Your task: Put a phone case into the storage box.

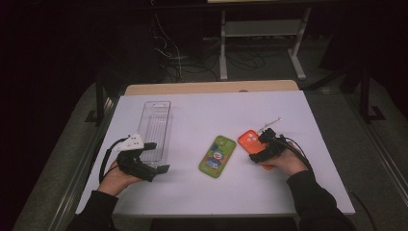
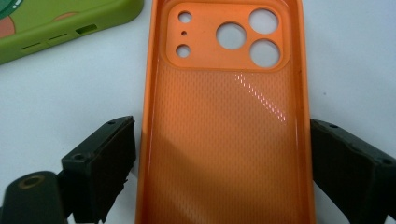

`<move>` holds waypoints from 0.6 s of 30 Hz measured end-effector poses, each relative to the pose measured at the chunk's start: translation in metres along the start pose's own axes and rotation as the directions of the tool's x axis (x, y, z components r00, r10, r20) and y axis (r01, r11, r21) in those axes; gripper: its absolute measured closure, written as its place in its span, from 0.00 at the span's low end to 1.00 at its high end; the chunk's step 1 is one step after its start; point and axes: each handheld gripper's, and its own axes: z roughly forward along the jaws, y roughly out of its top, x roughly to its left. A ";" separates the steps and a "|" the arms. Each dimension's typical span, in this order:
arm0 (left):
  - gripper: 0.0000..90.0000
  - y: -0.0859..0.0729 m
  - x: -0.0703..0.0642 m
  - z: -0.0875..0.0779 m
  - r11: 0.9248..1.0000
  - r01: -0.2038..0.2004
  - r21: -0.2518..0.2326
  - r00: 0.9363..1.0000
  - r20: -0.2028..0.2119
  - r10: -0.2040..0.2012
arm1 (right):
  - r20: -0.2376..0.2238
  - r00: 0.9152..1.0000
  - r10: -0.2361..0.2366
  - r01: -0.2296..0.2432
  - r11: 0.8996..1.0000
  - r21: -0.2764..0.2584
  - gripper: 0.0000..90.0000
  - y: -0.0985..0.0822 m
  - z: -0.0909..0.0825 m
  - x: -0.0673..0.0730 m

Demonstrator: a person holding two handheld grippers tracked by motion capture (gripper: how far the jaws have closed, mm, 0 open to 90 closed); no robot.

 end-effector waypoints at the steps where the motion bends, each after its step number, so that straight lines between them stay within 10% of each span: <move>1: 0.00 0.000 0.000 0.000 1.000 0.002 0.000 1.000 0.000 -0.002 | -0.001 1.000 0.003 -0.003 1.000 -0.003 0.13 -0.001 -0.001 -0.001; 18: 0.00 0.000 0.000 -0.001 1.000 0.000 -0.006 1.000 -0.001 0.000 | -0.017 1.000 -0.010 0.010 1.000 -0.014 0.17 -0.002 -0.003 -0.004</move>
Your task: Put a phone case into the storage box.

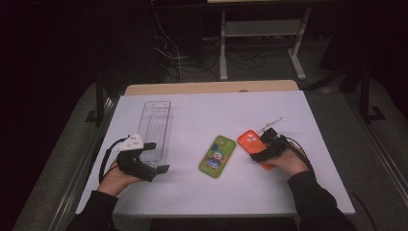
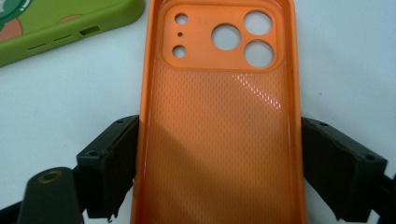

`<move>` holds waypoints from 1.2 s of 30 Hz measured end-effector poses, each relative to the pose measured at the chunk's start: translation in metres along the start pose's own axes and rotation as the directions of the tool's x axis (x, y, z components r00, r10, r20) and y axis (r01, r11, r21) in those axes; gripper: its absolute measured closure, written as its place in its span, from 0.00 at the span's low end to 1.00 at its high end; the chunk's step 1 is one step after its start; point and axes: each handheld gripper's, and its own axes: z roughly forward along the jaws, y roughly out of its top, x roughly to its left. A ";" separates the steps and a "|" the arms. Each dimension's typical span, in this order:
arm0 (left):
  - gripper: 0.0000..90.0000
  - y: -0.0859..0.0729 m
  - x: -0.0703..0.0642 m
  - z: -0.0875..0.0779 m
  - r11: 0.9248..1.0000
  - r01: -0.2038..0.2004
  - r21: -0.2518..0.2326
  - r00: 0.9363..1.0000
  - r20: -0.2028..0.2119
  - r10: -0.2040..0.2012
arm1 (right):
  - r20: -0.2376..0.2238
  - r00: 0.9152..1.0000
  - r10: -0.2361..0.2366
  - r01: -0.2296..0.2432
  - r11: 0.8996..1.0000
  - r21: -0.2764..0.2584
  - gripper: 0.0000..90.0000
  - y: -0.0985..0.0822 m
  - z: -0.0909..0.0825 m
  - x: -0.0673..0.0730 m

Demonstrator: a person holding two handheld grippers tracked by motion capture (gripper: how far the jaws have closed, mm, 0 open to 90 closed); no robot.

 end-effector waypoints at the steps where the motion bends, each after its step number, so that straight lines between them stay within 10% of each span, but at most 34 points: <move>1: 0.00 0.000 0.000 0.000 1.000 0.000 0.000 1.000 0.000 0.000 | -0.002 1.000 -0.002 0.002 1.000 0.000 0.17 0.000 0.000 0.000; 22: 0.00 0.036 -0.009 0.015 0.998 -0.048 0.037 0.994 0.105 0.043 | -0.077 0.992 -0.104 0.102 0.994 -0.025 0.17 0.019 -0.035 -0.002; 36: 0.00 0.070 -0.014 0.033 0.995 -0.103 0.010 0.983 0.152 0.101 | -0.188 0.951 -0.247 0.238 0.969 -0.069 0.17 0.038 -0.053 0.007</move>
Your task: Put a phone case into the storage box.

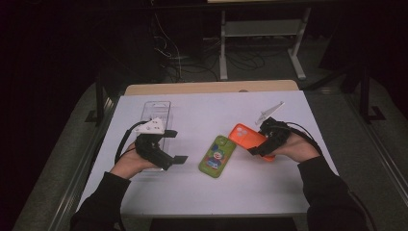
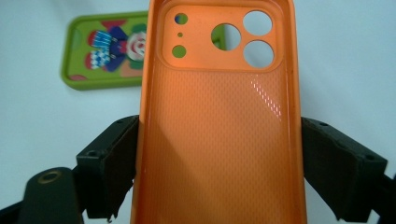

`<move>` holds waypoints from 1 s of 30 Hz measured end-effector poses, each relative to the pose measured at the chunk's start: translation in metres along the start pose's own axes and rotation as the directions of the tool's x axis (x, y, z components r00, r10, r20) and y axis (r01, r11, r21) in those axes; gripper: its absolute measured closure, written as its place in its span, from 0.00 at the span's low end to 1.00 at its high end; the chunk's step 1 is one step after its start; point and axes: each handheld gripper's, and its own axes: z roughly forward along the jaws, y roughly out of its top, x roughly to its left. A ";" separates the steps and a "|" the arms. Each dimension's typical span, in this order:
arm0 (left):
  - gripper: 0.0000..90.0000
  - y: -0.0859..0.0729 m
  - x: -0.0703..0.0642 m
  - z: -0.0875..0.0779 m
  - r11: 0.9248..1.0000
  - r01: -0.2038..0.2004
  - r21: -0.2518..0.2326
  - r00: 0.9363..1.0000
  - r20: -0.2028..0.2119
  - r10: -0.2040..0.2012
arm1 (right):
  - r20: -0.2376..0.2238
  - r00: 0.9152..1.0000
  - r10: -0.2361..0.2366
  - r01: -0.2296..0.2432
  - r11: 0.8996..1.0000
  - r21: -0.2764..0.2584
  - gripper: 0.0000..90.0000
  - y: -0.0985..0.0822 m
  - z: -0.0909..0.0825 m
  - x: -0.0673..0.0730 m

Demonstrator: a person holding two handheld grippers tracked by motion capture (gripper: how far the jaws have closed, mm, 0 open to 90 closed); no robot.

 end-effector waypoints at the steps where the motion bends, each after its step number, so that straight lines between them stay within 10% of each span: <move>1: 0.00 0.004 0.001 0.002 1.000 -0.008 0.001 1.000 0.004 0.008 | -0.002 1.000 -0.006 0.006 1.000 0.004 0.17 0.002 0.000 0.001; 19: 0.00 0.035 0.015 0.033 0.999 -0.053 -0.006 0.997 0.054 0.053 | -0.074 0.994 -0.085 0.084 0.996 -0.020 0.17 0.026 0.011 -0.004; 30: 0.00 0.036 0.010 0.040 0.994 -0.108 0.015 0.989 0.106 0.106 | -0.136 0.973 -0.187 0.184 0.982 -0.030 0.17 0.027 0.016 0.007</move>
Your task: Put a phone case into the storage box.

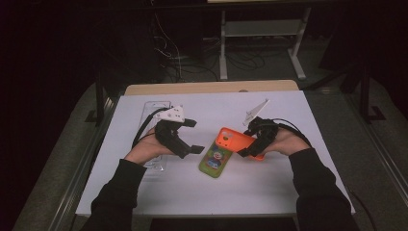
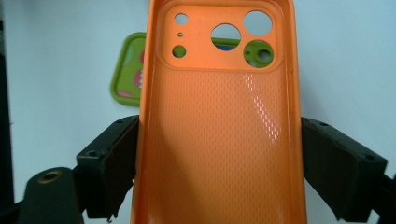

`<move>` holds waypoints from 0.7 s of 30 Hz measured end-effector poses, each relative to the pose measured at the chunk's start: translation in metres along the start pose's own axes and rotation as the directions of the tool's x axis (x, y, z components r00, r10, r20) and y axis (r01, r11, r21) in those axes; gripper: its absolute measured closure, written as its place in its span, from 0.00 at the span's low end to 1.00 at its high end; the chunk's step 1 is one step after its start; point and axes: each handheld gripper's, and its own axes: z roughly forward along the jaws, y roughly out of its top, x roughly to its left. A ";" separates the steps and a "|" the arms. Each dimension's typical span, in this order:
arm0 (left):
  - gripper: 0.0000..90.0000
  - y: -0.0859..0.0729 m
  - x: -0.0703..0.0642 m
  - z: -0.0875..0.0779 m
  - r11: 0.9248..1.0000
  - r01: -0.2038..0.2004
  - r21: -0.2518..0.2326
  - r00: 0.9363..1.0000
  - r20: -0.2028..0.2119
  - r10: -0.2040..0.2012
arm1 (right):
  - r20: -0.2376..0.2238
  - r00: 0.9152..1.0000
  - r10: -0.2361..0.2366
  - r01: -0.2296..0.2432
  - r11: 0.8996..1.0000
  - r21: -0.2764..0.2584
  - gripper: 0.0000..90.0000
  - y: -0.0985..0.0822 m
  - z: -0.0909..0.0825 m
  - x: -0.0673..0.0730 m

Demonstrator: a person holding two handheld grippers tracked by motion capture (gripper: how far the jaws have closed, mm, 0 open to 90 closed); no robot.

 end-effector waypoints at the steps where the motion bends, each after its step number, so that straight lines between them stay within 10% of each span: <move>1: 0.00 0.001 -0.001 0.001 1.000 -0.005 0.008 1.000 0.006 0.005 | -0.012 1.000 -0.012 0.012 1.000 -0.001 0.17 0.001 0.000 0.002; 21: 0.00 0.006 -0.025 0.026 0.987 -0.128 0.100 0.987 0.108 0.117 | -0.118 0.976 -0.183 0.190 0.981 0.045 0.17 0.023 0.017 0.039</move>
